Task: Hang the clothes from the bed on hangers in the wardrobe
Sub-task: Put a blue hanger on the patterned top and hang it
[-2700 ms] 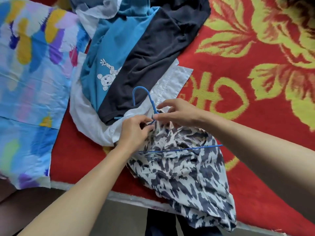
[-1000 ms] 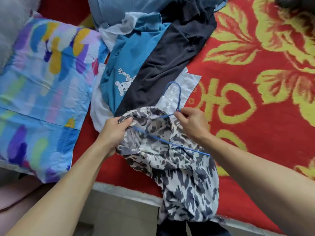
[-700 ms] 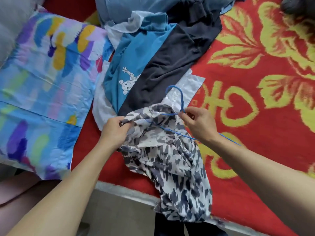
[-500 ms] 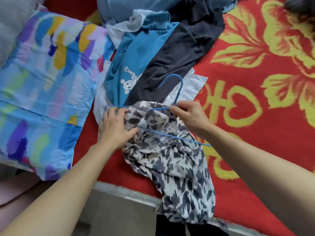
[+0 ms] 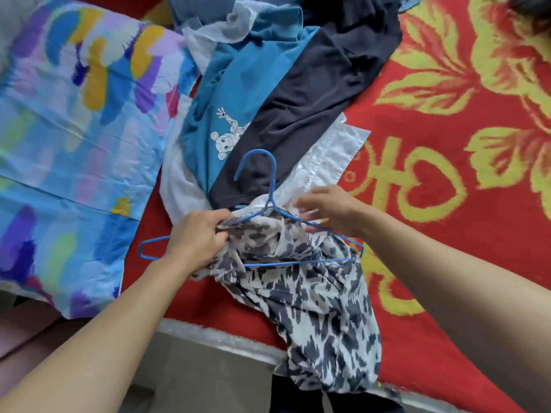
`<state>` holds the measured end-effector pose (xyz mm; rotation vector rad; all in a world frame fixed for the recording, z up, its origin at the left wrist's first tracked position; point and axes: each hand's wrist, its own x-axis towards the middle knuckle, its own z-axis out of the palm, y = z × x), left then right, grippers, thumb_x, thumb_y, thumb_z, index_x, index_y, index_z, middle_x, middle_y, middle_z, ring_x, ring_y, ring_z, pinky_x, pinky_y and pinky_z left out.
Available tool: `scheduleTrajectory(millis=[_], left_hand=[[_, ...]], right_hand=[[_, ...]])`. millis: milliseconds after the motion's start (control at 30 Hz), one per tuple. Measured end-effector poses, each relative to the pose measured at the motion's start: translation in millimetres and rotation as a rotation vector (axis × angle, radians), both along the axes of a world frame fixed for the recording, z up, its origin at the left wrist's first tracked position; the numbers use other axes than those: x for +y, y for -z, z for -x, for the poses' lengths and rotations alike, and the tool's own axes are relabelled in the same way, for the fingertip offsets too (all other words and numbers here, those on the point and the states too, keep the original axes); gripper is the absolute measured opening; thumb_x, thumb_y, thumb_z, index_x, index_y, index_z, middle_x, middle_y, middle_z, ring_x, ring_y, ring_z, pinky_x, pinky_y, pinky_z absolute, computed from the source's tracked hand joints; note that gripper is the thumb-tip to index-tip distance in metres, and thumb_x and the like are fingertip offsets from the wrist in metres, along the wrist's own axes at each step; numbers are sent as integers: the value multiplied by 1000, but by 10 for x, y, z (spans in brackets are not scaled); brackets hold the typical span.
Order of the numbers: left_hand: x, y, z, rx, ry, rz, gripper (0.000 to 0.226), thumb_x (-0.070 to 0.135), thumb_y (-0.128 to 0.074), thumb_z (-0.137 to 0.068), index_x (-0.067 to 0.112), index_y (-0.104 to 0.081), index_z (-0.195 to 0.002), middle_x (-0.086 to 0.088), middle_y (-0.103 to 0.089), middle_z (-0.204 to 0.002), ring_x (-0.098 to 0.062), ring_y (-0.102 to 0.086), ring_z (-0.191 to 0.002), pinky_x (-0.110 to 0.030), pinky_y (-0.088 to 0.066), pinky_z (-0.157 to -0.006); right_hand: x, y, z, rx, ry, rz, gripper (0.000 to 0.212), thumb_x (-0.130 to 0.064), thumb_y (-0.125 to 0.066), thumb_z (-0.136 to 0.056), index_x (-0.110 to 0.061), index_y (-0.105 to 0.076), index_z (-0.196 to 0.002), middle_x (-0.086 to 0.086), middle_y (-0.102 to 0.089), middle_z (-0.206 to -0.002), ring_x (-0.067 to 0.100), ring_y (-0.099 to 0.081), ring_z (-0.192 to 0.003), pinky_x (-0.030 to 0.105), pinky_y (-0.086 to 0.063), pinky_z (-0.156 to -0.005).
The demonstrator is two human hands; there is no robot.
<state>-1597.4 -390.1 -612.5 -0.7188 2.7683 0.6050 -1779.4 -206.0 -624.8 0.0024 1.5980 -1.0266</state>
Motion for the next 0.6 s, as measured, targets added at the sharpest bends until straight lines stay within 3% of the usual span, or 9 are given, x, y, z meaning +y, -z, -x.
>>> scheduleTrajectory(millis=[67,133,200,267,300,367,433,500,600], left_hand=[[-27,31,-134,12,-61,-24,33,44,-54,-70,34,-73,-95,-7,-73,-86,-35,-64,-92,-38,-47,-67],[-27,30,-229,37,-105,-61,44,67,-54,-63,36,-75,-87,-2,-74,-81,-32,-66,-88,-38,-51,-66],[-2,3,-275,57,-114,-74,59,84,-47,-55,39,-75,-81,5,-74,-78,-25,-67,-83,-34,-50,-65],[7,-58,-280,81,-117,-63,59,86,-45,-54,39,-75,-75,6,-72,-72,-23,-65,-77,-31,-42,-60],[-13,-78,-283,106,-130,-55,56,85,-45,-56,38,-72,-69,5,-69,-66,-25,-63,-72,-30,-39,-58],[-72,-123,-276,152,-185,-85,55,84,-46,-62,32,-66,-61,3,-61,-59,-29,-56,-62,-31,-37,-54],[-99,-139,-230,177,-253,-162,56,83,-46,-65,33,-72,-70,5,-64,-60,-24,-60,-63,-35,-45,-57],[-23,-193,-99,192,-244,-183,60,80,-44,-67,29,-75,-74,3,-67,-60,-23,-63,-66,-37,-48,-59],[132,-282,179,260,-188,-158,62,76,-43,-71,22,-74,-71,3,-64,-58,-22,-61,-64,-36,-46,-57]], right_hand=[[39,256,-22,190,-234,-280,31,-21,-79,-76,3,-66,-90,13,-62,-70,23,-58,-57,32,-56,-53],[26,421,-112,218,-532,-468,49,-36,-87,-64,4,-69,-86,15,-69,-71,27,-62,-58,42,-61,-61],[-14,492,-201,198,-748,-501,49,-41,-82,-69,2,-72,-89,15,-74,-80,28,-68,-67,42,-61,-71],[3,485,-223,239,-787,-460,35,-33,-70,-83,2,-72,-86,11,-71,-73,26,-64,-63,31,-57,-61],[70,514,-184,285,-688,-422,29,-27,-66,-86,0,-70,-78,9,-65,-62,24,-57,-56,29,-50,-53],[288,587,-20,375,-315,-347,25,-18,-63,-89,-5,-63,-67,8,-54,-55,21,-47,-54,29,-40,-53],[481,538,162,399,44,-295,21,-11,-59,-91,-6,-60,-70,12,-57,-63,21,-52,-56,32,-45,-56],[637,395,326,423,304,-234,22,1,-50,-91,-12,-57,-75,10,-59,-65,17,-56,-50,24,-48,-48],[935,163,494,785,210,-280,23,-2,-47,-88,-20,-61,-87,6,-62,-73,23,-56,-58,27,-47,-50]])
